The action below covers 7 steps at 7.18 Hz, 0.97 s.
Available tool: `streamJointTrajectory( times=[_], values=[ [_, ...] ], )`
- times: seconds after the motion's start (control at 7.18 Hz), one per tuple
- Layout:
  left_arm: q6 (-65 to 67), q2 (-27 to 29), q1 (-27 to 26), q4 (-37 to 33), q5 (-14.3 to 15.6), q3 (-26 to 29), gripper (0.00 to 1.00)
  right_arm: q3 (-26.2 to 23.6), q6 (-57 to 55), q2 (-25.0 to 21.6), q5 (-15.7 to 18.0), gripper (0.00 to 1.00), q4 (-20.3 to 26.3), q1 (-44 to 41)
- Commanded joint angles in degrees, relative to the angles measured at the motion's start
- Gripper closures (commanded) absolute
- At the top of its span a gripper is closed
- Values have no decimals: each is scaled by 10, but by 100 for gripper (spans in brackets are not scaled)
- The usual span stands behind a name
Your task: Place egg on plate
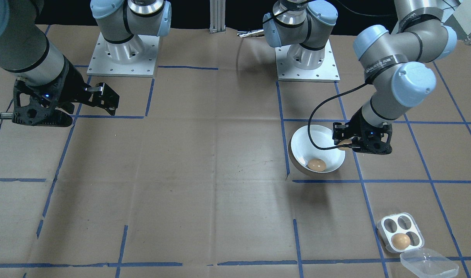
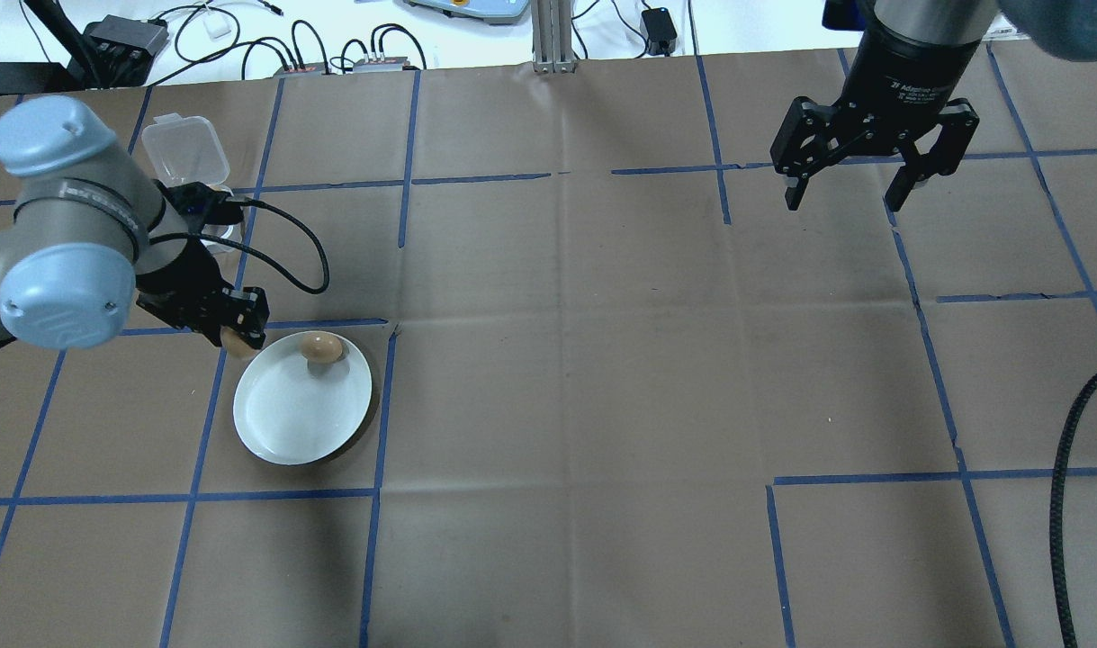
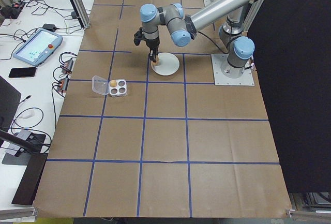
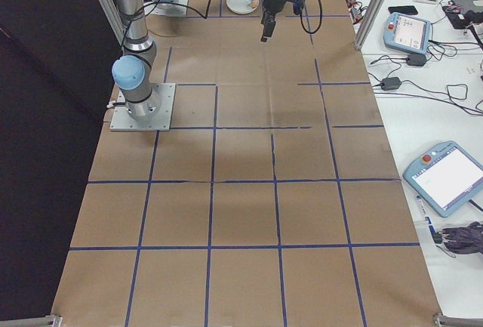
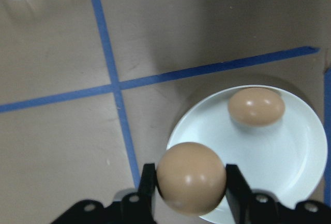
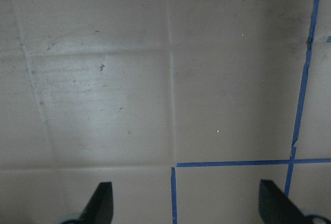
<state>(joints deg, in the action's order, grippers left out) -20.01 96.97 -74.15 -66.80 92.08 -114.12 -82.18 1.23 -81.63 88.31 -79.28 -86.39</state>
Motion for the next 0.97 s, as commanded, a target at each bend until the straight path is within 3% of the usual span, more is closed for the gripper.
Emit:
streamJointTrajectory(
  times=[0.0,0.14,0.42,0.7,0.84],
  values=[
    [38,16,-7,68,0,-62,70,0,0,1,0,0,0,0],
    [39,36,-6,129,0,-77,68,0,0,1,-1,0,0,0],
    [44,27,-6,137,-1,-73,0,0,0,1,-1,0,0,0],
    [61,8,-6,102,-1,-46,0,0,0,0,-1,0,0,0],
    [72,-5,-6,28,-1,6,0,0,0,0,0,0,0,0]
  ],
)
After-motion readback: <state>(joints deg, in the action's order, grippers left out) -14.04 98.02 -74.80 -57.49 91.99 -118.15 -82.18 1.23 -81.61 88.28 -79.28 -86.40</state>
